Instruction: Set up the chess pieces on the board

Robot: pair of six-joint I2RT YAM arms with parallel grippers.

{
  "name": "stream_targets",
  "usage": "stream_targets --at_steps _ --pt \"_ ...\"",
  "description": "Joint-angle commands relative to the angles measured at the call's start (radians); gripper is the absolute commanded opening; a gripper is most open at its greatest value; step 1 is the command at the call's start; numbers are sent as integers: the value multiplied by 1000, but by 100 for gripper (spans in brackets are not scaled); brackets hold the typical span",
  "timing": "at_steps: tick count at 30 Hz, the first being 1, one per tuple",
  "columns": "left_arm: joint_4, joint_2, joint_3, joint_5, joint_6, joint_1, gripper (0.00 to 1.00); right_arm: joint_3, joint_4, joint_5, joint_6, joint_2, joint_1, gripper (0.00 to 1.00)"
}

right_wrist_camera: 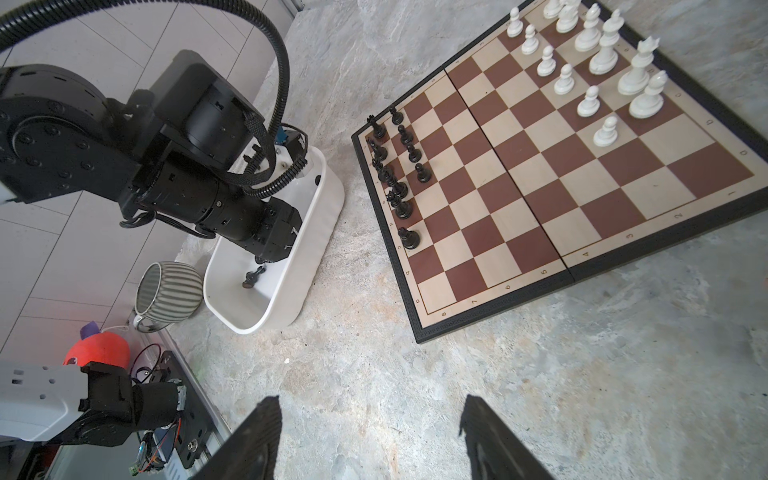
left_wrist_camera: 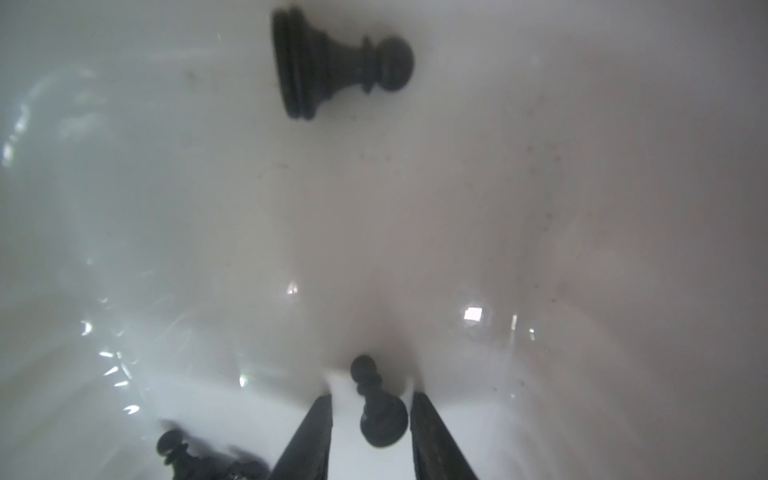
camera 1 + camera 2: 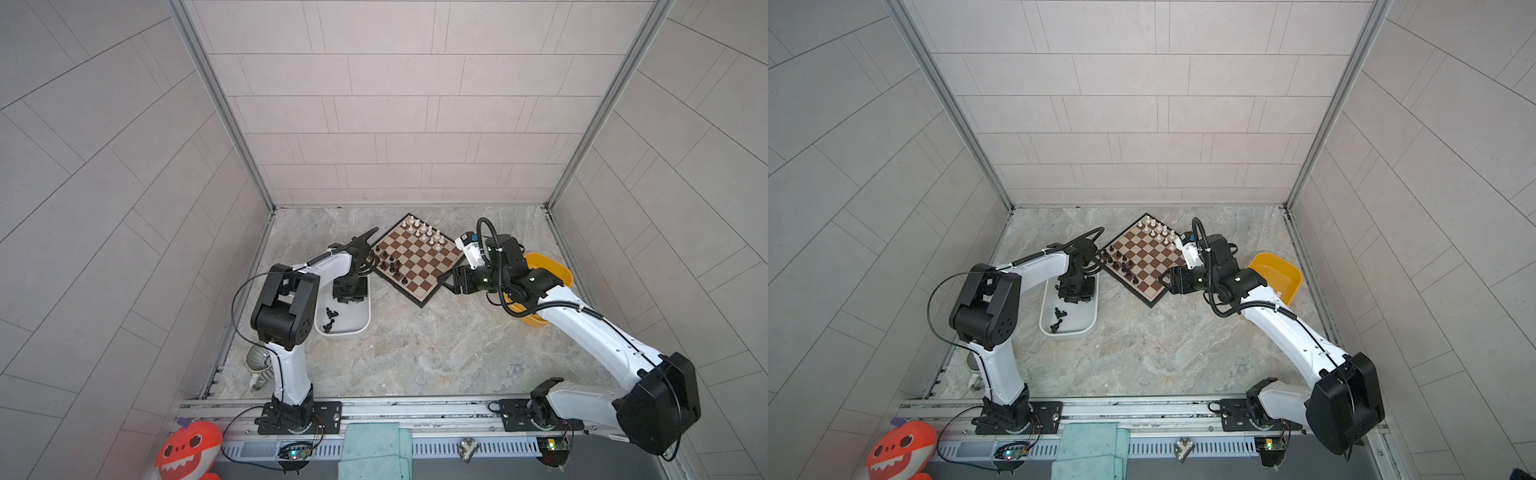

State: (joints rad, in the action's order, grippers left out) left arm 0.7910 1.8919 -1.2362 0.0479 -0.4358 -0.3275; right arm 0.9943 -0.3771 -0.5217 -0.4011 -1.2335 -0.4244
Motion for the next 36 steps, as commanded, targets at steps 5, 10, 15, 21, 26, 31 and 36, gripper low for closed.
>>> stream_targets --at_steps 5,10,15,21,26,31,36 --pt "-59 -14 29 3 -160 6 35 -9 -3 -14 0 5 3 70" --pt "-48 -22 32 -46 -184 10 32 -10 -8 -12 5 8 4 69" --pt "-53 -31 51 -49 -184 11 28 -7 -10 -9 7 6 5 69" --pt "-70 -30 68 -54 -168 14 24 -8 -15 -8 8 7 4 69" --pt "-80 -34 73 -60 -147 15 20 -10 -18 -4 10 10 4 70" --pt "-81 -113 83 -76 -87 8 16 -21 12 -43 -17 19 4 73" --pt "-48 -308 104 -108 31 -4 16 -5 66 -78 -72 22 6 74"
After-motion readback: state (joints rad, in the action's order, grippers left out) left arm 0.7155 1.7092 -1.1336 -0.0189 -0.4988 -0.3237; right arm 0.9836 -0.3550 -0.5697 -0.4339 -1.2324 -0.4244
